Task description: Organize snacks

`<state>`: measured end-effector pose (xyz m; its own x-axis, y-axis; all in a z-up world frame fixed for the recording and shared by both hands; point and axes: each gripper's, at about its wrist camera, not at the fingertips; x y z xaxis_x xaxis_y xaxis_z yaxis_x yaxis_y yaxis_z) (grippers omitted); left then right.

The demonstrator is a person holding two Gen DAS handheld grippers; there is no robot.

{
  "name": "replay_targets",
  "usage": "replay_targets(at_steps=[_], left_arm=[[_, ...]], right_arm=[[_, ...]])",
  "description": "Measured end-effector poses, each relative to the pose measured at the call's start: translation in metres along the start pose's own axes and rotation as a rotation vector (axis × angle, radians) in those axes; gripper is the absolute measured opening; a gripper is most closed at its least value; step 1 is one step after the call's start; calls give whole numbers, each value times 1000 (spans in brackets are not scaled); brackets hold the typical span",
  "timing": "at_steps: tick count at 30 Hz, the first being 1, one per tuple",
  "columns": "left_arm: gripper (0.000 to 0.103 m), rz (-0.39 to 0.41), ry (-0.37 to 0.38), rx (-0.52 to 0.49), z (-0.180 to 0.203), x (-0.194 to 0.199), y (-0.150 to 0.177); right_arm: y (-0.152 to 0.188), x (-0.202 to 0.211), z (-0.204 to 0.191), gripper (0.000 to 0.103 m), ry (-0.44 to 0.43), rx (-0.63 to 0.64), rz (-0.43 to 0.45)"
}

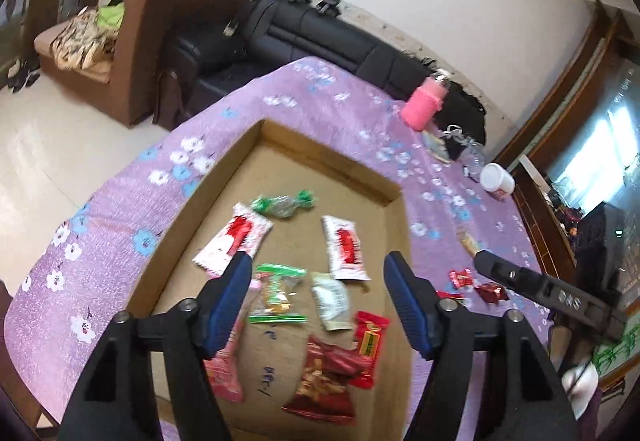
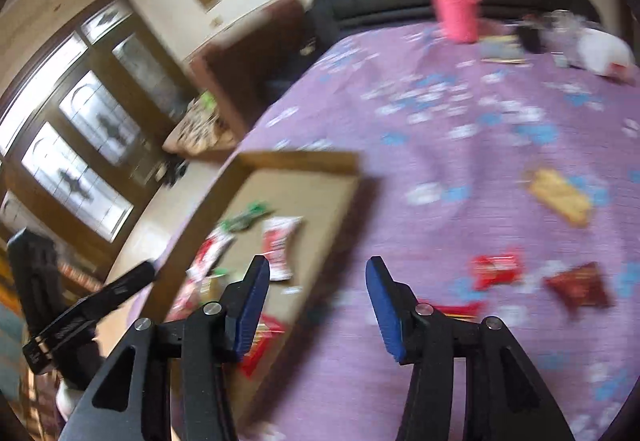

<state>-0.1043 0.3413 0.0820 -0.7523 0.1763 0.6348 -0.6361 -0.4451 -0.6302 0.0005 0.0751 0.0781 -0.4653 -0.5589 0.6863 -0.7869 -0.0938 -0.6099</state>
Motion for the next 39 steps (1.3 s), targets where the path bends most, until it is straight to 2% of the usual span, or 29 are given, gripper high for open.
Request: replay_targets(at_steps=[3,8,11,15,22,25,28,31,36,38,39], left_arm=[[70,-14,42,-38,22,-2,4],[70,-88,94,-129,68,-25,20],[70,-139,104,-216,94,-39,34],[70,-184,100,-360,128,-55,51],[70,-238,71,-467,154,-82,58],[70,-268,54,-538,170,-99,62],[70,-301,37,-624,184,-119,69],[70,-321,27,-697,196,-137,75],[70,-352,-30,-778,208,-167,82],[59,-373,-29,-784,209,-174,86],[33,-393,15,-763,210,-173,85]], right_arm=[[4,17,41,54,76,-58,15],[20,20,80,54,115,-123,-12],[26,12,88,54,116,-147,-25],[17,-14,94,54,113,-181,-65],[-2,-43,97,54,184,-184,-89],[-6,-52,91,20,275,-99,-113],[-6,-49,97,14,255,-83,-123],[-3,-37,112,14,225,-111,-115],[3,-10,131,14,187,-146,-91],[4,-1,135,14,174,-156,-81],[6,5,137,14,158,-164,-73]])
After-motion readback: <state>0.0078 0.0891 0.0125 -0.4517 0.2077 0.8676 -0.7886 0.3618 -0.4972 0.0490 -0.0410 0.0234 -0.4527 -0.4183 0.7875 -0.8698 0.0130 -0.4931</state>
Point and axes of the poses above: each gripper's, at about its wrist camera, not at the fingertips, and x roughly against the way its jaws point, z to its right, y to its underside, and after that the axes turned 2 degrees about x, right-handed
